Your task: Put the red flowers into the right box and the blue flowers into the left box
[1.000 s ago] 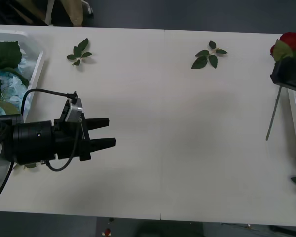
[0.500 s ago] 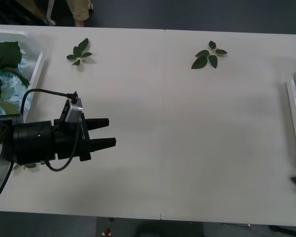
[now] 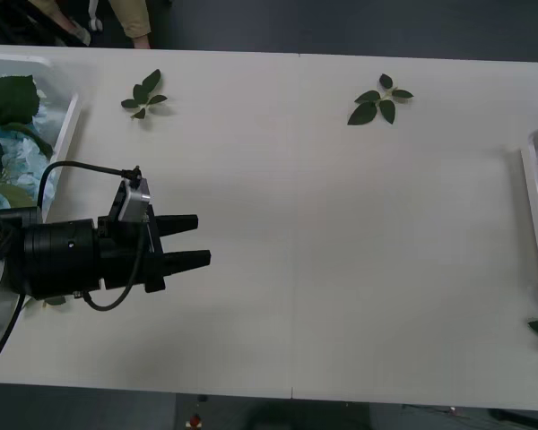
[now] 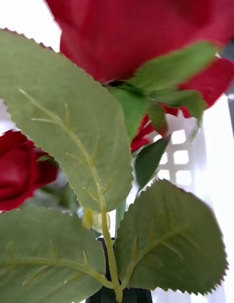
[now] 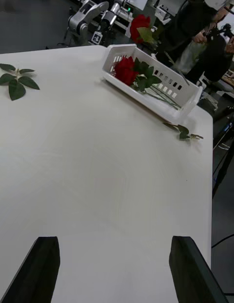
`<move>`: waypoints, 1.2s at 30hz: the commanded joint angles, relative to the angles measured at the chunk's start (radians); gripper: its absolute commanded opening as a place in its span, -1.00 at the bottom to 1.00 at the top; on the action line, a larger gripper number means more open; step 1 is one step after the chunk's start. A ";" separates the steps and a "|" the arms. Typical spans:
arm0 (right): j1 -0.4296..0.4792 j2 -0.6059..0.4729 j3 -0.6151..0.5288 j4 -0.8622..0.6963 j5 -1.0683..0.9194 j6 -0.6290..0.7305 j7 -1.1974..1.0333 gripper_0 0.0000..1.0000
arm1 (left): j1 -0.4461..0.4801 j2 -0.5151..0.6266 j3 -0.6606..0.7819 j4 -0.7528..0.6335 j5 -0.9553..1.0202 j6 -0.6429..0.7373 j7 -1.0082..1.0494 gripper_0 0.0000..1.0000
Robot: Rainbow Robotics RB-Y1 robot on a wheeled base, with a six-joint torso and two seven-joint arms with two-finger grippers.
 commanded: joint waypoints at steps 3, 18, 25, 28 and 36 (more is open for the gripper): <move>-0.011 -0.039 -0.010 0.054 0.008 -0.094 0.014 -1.00 | -0.006 0.014 -0.012 -0.012 0.010 -0.006 -0.036 0.30; -0.011 -0.037 -0.006 0.080 0.021 -0.095 0.071 0.99 | -0.006 0.014 -0.012 -0.012 0.010 -0.006 -0.036 0.30; -0.011 -0.039 0.002 0.078 -0.022 -0.095 0.141 1.00 | -0.006 0.014 -0.012 -0.012 0.010 -0.006 -0.036 0.30; -0.012 -0.039 0.000 0.075 -0.084 -0.095 0.223 1.00 | -0.006 0.014 -0.012 -0.012 0.010 -0.006 -0.036 0.29; -0.012 -0.039 -0.006 -0.037 -0.229 -0.005 0.410 1.00 | -0.006 0.014 -0.012 -0.012 0.010 -0.006 -0.036 0.30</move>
